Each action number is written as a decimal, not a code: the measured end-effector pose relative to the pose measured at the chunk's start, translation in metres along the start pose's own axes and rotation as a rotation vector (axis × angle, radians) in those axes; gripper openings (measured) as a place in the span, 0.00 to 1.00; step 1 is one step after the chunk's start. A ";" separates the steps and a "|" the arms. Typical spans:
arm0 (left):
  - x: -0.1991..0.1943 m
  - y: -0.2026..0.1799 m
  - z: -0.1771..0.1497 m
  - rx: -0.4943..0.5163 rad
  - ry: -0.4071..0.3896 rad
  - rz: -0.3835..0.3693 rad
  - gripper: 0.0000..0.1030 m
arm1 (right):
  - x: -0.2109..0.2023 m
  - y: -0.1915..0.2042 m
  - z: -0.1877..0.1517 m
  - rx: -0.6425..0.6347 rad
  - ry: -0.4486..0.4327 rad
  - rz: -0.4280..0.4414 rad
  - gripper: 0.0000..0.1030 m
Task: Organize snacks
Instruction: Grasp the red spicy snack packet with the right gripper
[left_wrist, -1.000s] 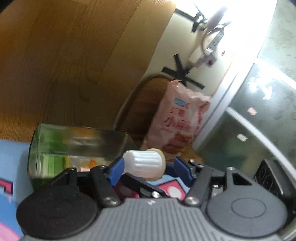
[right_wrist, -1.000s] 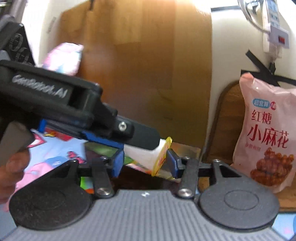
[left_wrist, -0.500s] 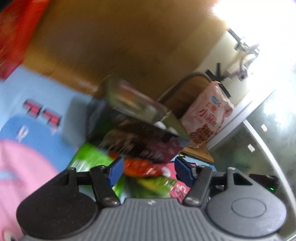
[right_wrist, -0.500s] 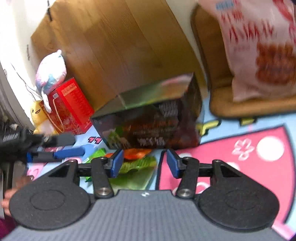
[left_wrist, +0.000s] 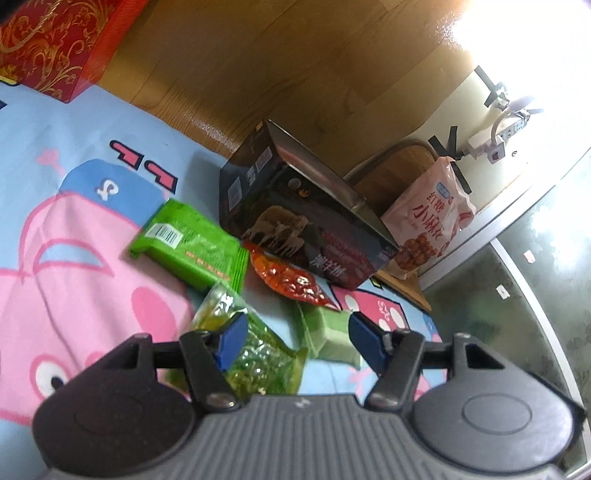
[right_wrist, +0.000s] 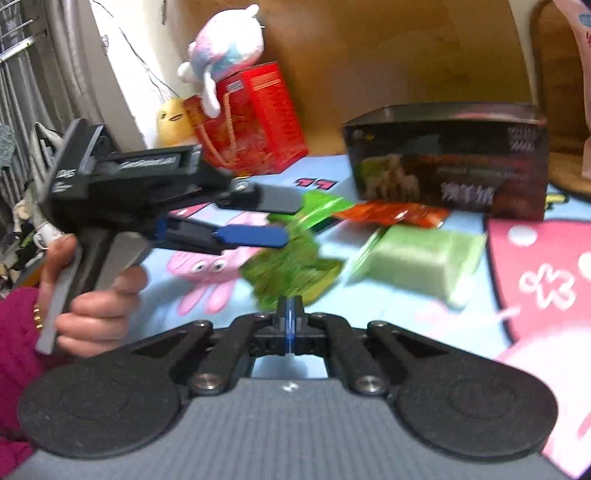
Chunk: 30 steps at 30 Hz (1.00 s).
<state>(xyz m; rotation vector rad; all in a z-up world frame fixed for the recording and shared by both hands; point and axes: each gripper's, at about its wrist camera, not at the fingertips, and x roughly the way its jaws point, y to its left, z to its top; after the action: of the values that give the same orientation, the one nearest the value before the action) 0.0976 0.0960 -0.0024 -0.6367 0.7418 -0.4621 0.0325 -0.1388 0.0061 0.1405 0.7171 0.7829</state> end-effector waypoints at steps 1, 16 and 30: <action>-0.002 0.000 -0.001 0.002 -0.004 0.002 0.60 | -0.004 -0.002 -0.002 0.013 -0.013 -0.001 0.07; -0.010 0.025 -0.003 0.005 -0.054 0.044 0.63 | 0.025 -0.029 0.059 -0.129 -0.056 -0.246 0.64; -0.009 0.027 -0.005 0.031 -0.056 0.030 0.63 | 0.083 -0.032 0.071 -0.343 0.117 -0.278 0.49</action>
<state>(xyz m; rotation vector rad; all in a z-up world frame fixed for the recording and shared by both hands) 0.0925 0.1193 -0.0190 -0.6066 0.6890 -0.4253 0.1374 -0.0945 0.0040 -0.3121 0.6841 0.6388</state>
